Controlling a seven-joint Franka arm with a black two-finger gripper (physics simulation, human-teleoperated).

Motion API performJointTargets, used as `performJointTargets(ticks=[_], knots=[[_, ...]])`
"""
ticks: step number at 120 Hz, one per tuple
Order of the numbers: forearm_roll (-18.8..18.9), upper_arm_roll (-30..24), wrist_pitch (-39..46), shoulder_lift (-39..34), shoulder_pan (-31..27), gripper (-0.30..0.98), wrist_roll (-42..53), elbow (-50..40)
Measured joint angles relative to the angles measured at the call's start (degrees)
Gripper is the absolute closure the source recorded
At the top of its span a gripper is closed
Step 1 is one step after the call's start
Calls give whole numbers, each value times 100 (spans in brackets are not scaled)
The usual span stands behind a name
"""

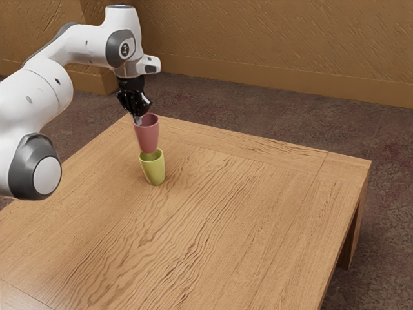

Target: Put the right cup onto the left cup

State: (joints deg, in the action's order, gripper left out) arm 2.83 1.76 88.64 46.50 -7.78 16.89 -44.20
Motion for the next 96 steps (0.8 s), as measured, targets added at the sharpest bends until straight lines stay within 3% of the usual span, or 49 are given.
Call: performJointTargets(ticks=[96], knots=[[-19,-62,227,320,-91,79,286,89]])
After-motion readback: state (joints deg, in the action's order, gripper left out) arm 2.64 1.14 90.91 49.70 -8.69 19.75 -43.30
